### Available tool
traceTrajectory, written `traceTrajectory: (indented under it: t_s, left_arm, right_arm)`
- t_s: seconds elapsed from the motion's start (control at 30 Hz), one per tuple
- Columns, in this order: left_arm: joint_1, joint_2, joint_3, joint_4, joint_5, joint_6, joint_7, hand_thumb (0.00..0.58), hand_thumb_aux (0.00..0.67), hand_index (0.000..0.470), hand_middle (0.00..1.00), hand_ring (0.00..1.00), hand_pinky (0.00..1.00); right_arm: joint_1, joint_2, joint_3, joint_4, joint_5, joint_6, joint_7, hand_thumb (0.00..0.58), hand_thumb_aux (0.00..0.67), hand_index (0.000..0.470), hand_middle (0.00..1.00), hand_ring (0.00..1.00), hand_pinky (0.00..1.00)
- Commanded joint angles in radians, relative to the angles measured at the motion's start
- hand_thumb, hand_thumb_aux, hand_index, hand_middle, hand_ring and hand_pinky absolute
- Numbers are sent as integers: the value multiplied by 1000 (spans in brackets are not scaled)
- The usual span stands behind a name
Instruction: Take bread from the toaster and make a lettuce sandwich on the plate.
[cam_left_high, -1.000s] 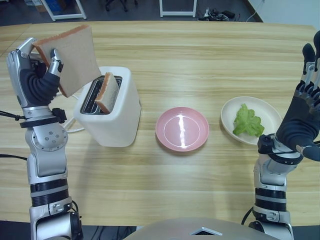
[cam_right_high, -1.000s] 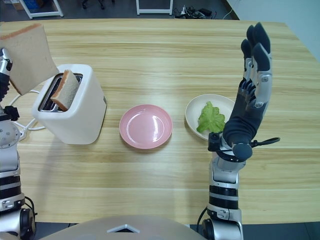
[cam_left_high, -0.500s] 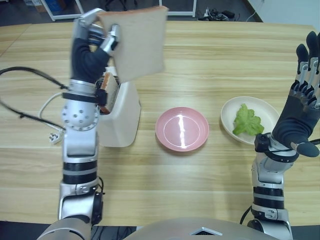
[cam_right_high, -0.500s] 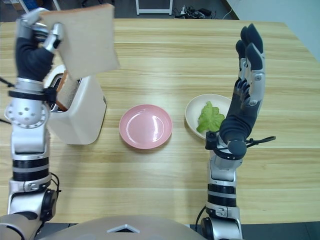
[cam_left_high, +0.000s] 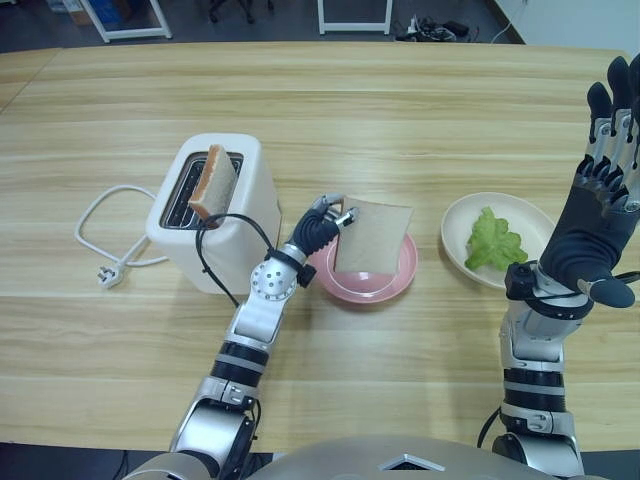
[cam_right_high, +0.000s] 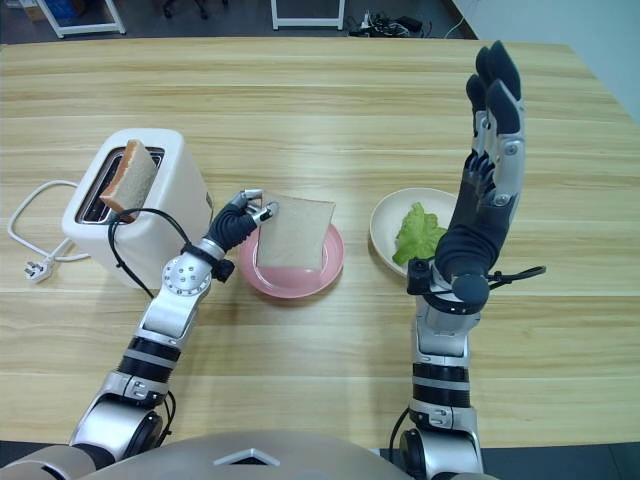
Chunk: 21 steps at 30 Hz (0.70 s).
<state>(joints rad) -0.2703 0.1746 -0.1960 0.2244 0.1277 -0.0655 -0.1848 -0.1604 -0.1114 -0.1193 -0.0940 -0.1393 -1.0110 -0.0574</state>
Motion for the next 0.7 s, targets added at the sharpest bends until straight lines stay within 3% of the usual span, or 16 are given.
traceTrajectory:
  t_s: [0.03, 0.23, 0.27, 0.3, 0.33, 0.7]
  left_arm:
    - [-3, 9, -5, 117, 55, -52, 44, 580, 670, 470, 1000, 1000, 1000]
    - [-44, 36, -37, 256, 169, -175, 127, 580, 670, 470, 1000, 1000, 1000]
    - [-47, 49, -54, 268, 203, -199, 141, 580, 670, 470, 537, 537, 537]
    - [-48, 56, -66, 273, 233, -218, 164, 366, 263, 184, 0, 0, 0]
    - [-52, 64, -77, 277, 263, -234, 186, 0, 0, 0, 0, 0, 0]
    - [-98, 139, -116, 170, 600, -289, 572, 0, 0, 0, 0, 0, 0]
  right_arm:
    - [-9, 5, 5, 6, -6, 1, 0, 0, 0, 0, 0, 0, 0]
    - [-10, 0, 7, 6, 0, -2, 4, 0, 0, 0, 0, 0, 0]
    - [-9, -1, 7, 5, -1, -2, 5, 0, 0, 0, 0, 0, 0]
    - [-8, -2, 7, 3, 0, -2, 6, 0, 0, 0, 0, 0, 0]
    - [-7, -2, 7, 2, 0, -2, 6, 0, 0, 0, 0, 0, 0]
    - [1, -4, 17, -8, 8, -14, 12, 0, 0, 0, 0, 0, 0]
